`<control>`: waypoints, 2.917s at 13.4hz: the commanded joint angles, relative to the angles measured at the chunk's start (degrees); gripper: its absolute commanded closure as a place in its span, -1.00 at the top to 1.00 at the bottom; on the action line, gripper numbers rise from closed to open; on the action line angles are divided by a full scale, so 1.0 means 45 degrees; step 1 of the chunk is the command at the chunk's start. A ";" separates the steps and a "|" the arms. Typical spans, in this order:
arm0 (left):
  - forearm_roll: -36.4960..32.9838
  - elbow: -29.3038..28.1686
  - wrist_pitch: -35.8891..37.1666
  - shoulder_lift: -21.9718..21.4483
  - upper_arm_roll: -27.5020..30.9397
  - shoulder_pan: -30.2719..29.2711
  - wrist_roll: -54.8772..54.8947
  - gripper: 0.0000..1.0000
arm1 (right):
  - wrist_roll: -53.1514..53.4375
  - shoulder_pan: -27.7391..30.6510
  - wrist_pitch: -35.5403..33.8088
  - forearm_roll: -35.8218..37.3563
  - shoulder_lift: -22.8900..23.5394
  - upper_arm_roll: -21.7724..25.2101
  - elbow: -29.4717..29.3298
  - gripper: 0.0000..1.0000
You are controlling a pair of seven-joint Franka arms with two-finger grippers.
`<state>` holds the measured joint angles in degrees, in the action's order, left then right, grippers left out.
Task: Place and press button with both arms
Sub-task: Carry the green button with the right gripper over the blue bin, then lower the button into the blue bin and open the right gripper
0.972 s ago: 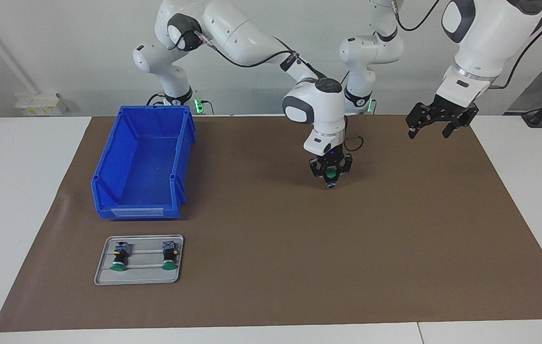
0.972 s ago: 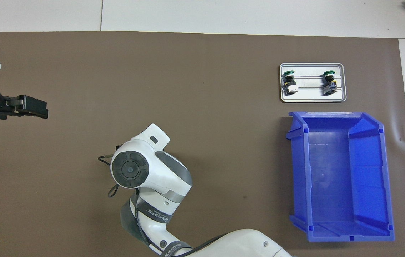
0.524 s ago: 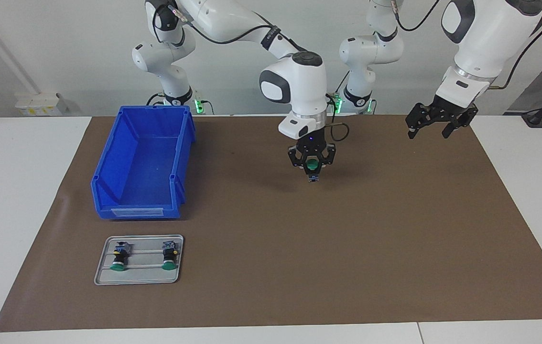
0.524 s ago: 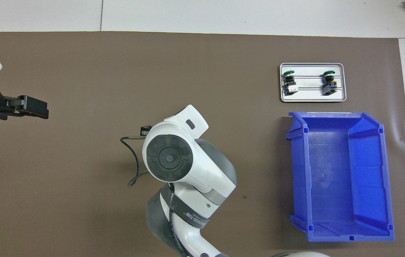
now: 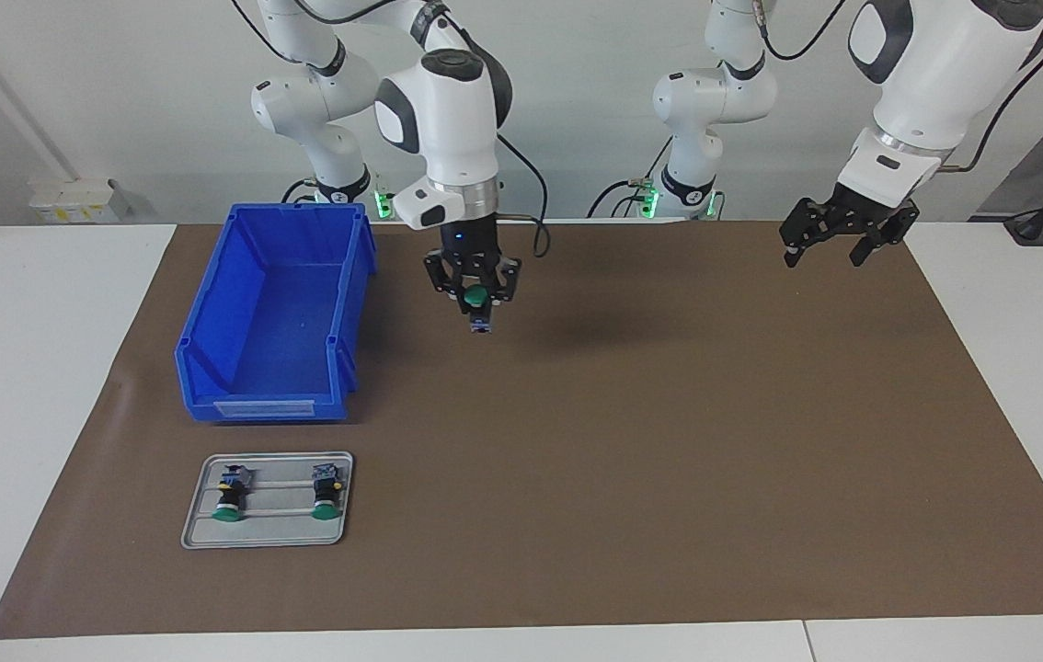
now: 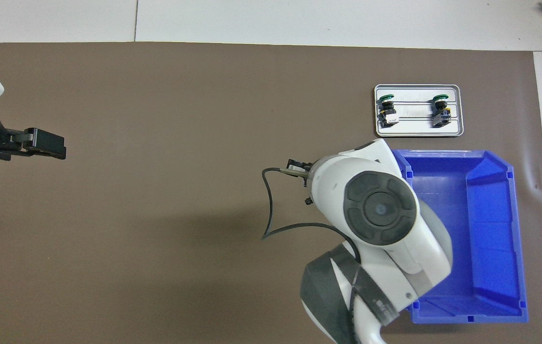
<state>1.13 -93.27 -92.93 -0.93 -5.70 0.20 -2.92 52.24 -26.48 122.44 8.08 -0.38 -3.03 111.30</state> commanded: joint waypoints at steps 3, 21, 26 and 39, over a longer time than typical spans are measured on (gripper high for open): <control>-0.0213 -0.0152 -0.0014 -0.0165 -0.0140 0.0052 0.0005 1.00 | -0.1427 0.1586 -0.0507 0.0197 -0.1790 -0.0148 0.1791 -1.00; -0.0213 -0.0524 -0.0150 -0.0341 -0.0121 0.0013 0.0161 1.00 | -0.8952 0.6568 0.3275 0.0178 0.0530 -0.0109 0.3197 -1.00; -0.0213 -0.0543 -0.0131 -0.0341 -0.0121 0.0013 0.0200 1.00 | -0.9636 0.6842 0.3983 0.0021 0.1276 -0.0128 0.3216 -1.00; -0.0213 -0.0582 -0.0539 -0.0341 -0.0101 -0.0182 0.0219 1.00 | -0.9734 0.6803 0.3730 0.0021 0.1140 -0.0128 0.3627 0.66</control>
<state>1.13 -93.97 -93.24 -0.96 -5.92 0.16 -2.77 10.30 3.38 139.69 8.09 5.56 -3.05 126.99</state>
